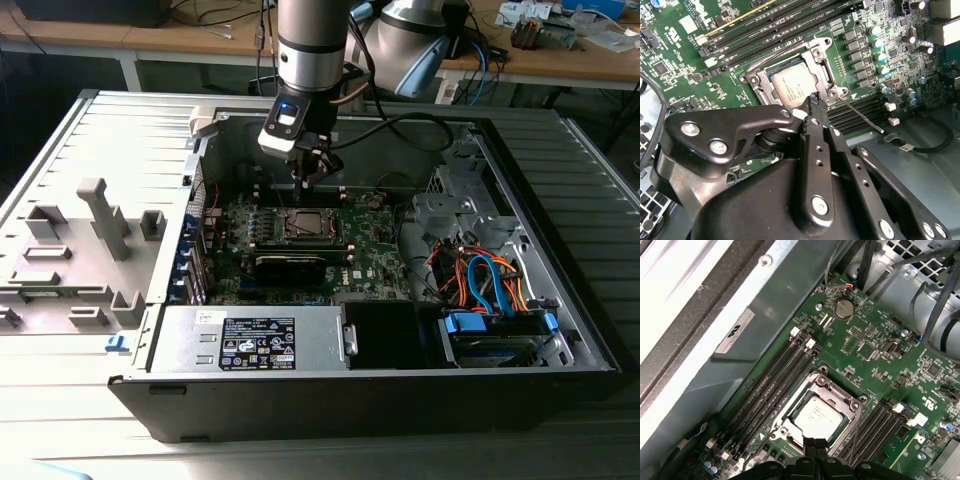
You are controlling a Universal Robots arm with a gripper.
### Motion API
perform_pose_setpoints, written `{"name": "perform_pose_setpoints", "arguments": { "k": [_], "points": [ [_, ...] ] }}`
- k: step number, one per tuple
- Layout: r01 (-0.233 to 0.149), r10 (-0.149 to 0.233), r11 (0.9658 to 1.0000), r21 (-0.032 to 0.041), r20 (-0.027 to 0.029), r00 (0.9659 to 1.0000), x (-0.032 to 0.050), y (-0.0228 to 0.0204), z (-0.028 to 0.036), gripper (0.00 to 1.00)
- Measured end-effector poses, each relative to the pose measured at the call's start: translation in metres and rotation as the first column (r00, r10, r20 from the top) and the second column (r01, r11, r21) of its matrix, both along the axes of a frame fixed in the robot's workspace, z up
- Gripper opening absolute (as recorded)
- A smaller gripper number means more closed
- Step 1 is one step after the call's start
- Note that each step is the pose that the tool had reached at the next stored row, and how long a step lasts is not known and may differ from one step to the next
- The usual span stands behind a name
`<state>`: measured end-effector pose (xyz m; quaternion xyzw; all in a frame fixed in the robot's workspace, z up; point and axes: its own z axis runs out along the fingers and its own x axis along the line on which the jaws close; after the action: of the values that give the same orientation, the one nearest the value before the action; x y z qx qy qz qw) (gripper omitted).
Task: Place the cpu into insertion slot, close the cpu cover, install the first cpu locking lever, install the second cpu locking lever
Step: 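Install the first cpu locking lever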
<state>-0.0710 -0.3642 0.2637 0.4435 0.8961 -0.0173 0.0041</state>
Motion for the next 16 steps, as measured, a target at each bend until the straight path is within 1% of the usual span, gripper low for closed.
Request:
{"name": "perform_pose_setpoints", "arguments": {
  "k": [10,16],
  "points": [
    [-0.029,0.029,0.9996,0.0000,0.0000,0.9996,0.0000,0.0000,0.0000,0.11],
    [-0.052,0.052,0.9987,0.0000,0.0000,0.9987,0.0000,0.0000,0.0000,0.11]
  ]
}}
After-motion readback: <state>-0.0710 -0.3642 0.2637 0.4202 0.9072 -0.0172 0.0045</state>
